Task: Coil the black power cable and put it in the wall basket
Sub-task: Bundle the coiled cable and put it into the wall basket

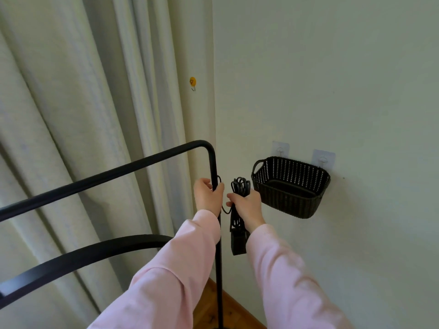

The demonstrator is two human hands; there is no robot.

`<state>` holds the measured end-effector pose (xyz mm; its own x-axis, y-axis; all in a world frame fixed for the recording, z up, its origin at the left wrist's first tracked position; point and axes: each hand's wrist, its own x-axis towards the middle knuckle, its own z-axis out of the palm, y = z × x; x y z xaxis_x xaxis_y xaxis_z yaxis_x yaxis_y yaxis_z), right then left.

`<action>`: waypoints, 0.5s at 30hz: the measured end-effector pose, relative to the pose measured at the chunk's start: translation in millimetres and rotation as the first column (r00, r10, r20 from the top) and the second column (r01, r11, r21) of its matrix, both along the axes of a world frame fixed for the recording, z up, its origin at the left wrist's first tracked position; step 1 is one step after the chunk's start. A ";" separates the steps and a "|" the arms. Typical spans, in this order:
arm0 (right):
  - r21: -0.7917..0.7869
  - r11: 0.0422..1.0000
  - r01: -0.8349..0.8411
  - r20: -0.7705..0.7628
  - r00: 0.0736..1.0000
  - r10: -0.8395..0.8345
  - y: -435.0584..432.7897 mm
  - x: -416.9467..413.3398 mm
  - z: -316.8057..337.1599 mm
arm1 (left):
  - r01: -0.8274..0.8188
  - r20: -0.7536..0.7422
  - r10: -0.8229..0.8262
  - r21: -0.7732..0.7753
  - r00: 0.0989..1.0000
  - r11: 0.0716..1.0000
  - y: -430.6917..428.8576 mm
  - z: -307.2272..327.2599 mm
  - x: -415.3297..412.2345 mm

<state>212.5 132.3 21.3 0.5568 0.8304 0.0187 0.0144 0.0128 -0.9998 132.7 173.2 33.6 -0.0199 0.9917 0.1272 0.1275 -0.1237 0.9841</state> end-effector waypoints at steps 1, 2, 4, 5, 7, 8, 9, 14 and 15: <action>-0.006 1.000 -0.018 -0.009 1.000 0.018 3.4 2.3 -0.5 | -0.009 -0.015 0.009 -0.003 1.000 1.000 5.1 -2.1 3.8; -0.014 0.999 -0.035 -0.020 0.999 0.035 5.5 3.8 -1.3 | -0.007 -0.033 0.007 -0.005 0.999 1.000 8.9 -4.4 6.8; -0.032 0.997 -0.071 -0.023 0.997 0.070 10.7 7.8 -2.5 | 0.016 -0.009 -0.016 -0.011 1.000 1.000 11.6 -4.6 12.3; -0.040 0.995 -0.089 -0.020 0.996 0.088 13.5 9.3 -3.6 | 0.021 0.021 -0.021 -0.014 1.000 1.000 12.7 -4.2 14.8; -0.061 0.991 -0.121 -0.017 0.993 0.120 18.1 10.1 -6.7 | 0.001 0.041 -0.001 -0.013 0.999 1.000 15.7 -4.2 19.0; -0.074 0.988 -0.132 -0.013 0.991 0.132 20.0 9.8 -8.0 | -0.010 0.038 0.011 -0.010 0.999 1.000 16.8 -4.3 20.6; -0.082 0.987 -0.142 -0.011 0.990 0.141 21.2 9.1 -9.1 | -0.012 0.040 0.012 -0.004 0.999 1.000 17.0 -3.9 21.9; -0.088 0.967 -0.237 -0.030 0.971 0.236 26.0 10.1 -14.3 | -0.051 0.168 0.052 -0.009 0.984 0.999 18.2 -4.5 30.1; -0.089 0.963 -0.253 -0.041 0.967 0.250 25.7 10.8 -14.2 | -0.062 0.187 0.063 -0.011 0.980 0.998 19.3 -4.4 31.5</action>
<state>223.3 158.0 7.2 0.3287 0.9412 -0.0780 -0.0066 -0.0802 -0.9968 164.1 192.4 29.2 -0.1045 0.9884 0.1104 -0.0513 -0.1162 0.9919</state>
